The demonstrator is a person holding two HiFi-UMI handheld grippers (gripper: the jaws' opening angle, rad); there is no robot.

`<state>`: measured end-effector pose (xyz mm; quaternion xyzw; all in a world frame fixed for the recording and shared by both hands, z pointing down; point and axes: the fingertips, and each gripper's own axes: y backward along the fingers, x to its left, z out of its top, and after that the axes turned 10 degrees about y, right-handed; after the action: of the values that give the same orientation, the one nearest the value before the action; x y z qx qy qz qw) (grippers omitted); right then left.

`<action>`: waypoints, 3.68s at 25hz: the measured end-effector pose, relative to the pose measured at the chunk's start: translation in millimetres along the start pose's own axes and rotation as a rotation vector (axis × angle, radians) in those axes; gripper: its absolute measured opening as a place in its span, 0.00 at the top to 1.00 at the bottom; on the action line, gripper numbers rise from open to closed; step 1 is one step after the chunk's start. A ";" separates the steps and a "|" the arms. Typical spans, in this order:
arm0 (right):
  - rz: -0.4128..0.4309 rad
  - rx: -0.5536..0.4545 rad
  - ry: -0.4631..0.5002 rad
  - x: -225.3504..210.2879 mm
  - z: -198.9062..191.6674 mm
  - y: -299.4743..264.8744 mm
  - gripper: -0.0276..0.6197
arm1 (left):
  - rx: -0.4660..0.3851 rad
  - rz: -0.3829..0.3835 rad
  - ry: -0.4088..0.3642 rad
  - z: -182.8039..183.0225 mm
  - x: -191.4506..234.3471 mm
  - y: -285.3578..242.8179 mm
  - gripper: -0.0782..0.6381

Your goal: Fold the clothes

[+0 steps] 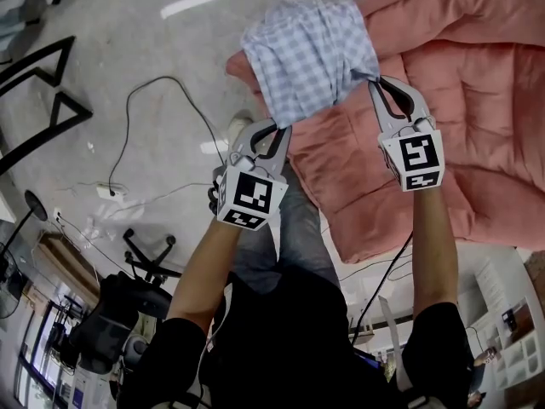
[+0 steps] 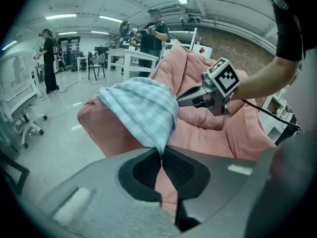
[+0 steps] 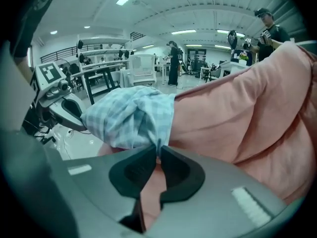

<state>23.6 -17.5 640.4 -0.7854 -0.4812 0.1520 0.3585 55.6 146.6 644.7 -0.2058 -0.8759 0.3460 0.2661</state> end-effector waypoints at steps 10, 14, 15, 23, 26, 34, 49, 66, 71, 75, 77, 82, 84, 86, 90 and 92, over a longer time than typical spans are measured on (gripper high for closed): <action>-0.025 0.011 0.068 -18.0 -1.2 32.6 0.91 | 0.027 -0.007 -0.059 -11.4 -10.1 35.2 0.87; -0.034 0.021 0.080 -16.2 -5.0 45.4 0.91 | 0.035 0.026 -0.025 -21.3 4.7 51.0 0.88; -0.037 0.024 0.084 -15.4 -6.8 46.9 0.91 | 0.034 0.032 -0.021 -22.3 8.8 54.8 0.88; -0.074 0.066 0.173 -20.7 -15.4 44.7 0.91 | 0.035 0.052 -0.004 -34.7 43.6 54.2 0.87; -0.133 0.153 0.221 -33.6 -37.5 49.5 0.95 | 0.052 0.042 0.001 -39.5 50.2 49.0 0.87; -0.091 0.095 -0.146 -14.6 -66.4 45.8 0.95 | 0.102 0.050 0.007 -51.5 56.6 32.1 0.85; -0.013 -0.032 -0.081 -15.3 11.5 21.2 0.89 | 0.003 0.050 0.013 12.4 59.9 47.0 0.75; 0.037 -0.047 -0.033 -41.1 85.5 -35.5 0.85 | 0.057 0.056 0.178 45.1 110.0 71.4 0.73; 0.049 -0.017 -0.031 -39.2 87.8 -37.9 0.81 | -0.050 -0.034 0.269 94.1 104.1 50.6 0.73; 0.064 0.000 -0.060 -35.7 83.9 -40.3 0.77 | -0.005 -0.063 0.213 113.5 90.7 20.4 0.72; 0.064 0.009 -0.072 -32.1 80.3 -39.0 0.76 | 0.036 -0.060 0.184 108.9 85.5 11.4 0.72; 0.065 0.023 -0.078 -29.9 73.4 -43.1 0.81 | 0.081 -0.033 0.189 98.6 87.1 2.3 0.78; 0.072 0.028 -0.069 -27.4 71.4 -43.6 0.92 | 0.062 -0.038 0.193 98.6 88.2 4.1 0.83; 0.074 0.026 -0.061 -28.1 72.7 -39.5 0.93 | 0.030 -0.070 0.248 100.6 87.7 10.0 0.84; 0.046 0.016 -0.004 -36.1 81.5 -23.6 0.93 | 0.009 -0.098 0.293 107.2 86.2 28.2 0.85; 0.028 0.015 0.014 -39.4 83.8 -16.9 0.93 | 0.032 -0.075 0.239 106.6 86.4 35.6 0.86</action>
<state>-55.6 -11.9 589.8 -0.7903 -0.4666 0.1552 0.3654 -69.8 164.7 581.3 -0.2086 -0.8394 0.3228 0.3845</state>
